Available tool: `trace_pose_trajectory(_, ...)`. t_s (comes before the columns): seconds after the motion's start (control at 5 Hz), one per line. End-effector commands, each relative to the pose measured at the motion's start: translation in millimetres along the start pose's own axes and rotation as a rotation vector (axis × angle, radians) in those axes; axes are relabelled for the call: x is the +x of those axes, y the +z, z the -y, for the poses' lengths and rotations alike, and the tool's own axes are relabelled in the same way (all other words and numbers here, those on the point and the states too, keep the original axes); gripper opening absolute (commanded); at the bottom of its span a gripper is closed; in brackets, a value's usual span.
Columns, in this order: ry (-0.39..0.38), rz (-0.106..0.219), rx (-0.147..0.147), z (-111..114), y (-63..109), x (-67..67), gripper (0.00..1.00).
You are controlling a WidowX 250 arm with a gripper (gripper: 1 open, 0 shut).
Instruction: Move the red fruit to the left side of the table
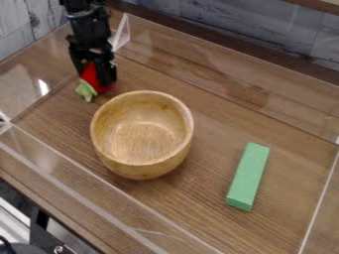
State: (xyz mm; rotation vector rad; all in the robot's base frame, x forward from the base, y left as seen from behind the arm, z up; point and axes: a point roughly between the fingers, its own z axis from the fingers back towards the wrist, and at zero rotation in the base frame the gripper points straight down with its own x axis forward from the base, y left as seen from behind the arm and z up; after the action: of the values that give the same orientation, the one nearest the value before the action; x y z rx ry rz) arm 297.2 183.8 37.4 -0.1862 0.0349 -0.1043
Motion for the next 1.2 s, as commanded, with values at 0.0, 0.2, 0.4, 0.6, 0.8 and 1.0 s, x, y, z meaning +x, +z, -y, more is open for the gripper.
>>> trace_pose_trajectory(0.0,-0.035,0.041,0.028,-12,32.1,1.6,1.0)
trace_pose_trajectory(0.2,-0.051,0.045,0.02,-8,43.6,-0.8,1.0)
trace_pose_trajectory(0.4,-0.068,0.047,0.018,-6,54.6,-3.4,1.0)
trace_pose_trajectory(0.6,0.007,0.068,0.018,-5,61.4,-2.8,1.0)
trace_pose_trajectory(0.8,0.081,0.086,0.017,-5,67.9,-2.6,1.0)
trace_pose_trajectory(1.0,0.065,0.099,0.017,-8,75.2,5.0,1.0)
